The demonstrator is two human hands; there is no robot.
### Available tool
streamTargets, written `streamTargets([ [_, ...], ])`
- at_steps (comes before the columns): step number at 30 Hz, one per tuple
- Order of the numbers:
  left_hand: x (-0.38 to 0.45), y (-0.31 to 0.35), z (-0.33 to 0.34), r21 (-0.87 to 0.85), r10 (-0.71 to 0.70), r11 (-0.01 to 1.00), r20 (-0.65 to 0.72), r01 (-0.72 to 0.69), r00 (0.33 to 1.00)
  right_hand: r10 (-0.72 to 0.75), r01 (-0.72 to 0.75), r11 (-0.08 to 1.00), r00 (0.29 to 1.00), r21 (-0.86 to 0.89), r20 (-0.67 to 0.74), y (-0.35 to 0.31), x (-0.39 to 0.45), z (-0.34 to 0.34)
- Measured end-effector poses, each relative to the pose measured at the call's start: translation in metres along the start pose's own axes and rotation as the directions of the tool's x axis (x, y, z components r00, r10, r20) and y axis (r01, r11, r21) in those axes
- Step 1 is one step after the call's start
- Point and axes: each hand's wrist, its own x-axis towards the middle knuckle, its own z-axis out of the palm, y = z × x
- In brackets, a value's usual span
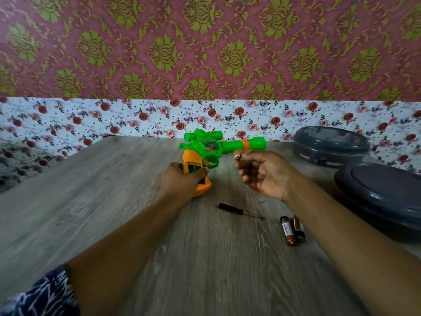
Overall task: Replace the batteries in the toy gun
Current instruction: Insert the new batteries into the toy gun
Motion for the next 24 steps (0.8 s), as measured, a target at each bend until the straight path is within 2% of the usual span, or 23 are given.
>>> streamTargets([
  [5,0.002,-0.005,-0.002,-0.049,0.039,0.998,0.011,-0.039,0.999,-0.149,0.167,0.95,0.985,-0.264,0.09,0.004,0.0,0.005],
  [7,0.004,-0.008,0.0,-0.075,0.046,0.996,0.013,-0.045,0.999,-0.254,0.265,0.877,0.964,-0.402,0.08,0.006,-0.003,0.006],
  [9,0.005,-0.011,-0.001,-0.197,0.05,0.98,0.057,-0.038,0.997,-0.322,0.317,0.799,0.943,-0.512,0.082,0.01,-0.008,0.01],
  [11,0.003,-0.011,-0.003,-0.405,0.038,0.914,0.137,0.021,0.99,-0.359,0.349,0.771,0.929,-0.533,0.088,0.015,-0.011,0.015],
  [13,0.0,-0.008,-0.005,-0.499,0.036,0.863,0.208,0.075,0.977,-0.389,0.381,0.766,0.916,-0.517,0.098,0.019,-0.015,0.021],
  [19,0.005,-0.006,-0.01,-0.606,-0.038,0.773,0.248,0.186,0.968,-0.5,0.489,0.699,0.856,-0.522,0.132,0.017,-0.017,0.039],
  [24,0.001,-0.004,-0.011,-0.566,-0.017,0.81,0.242,0.155,0.97,-0.451,0.436,0.724,0.886,-0.534,0.11,0.015,-0.002,0.055],
])
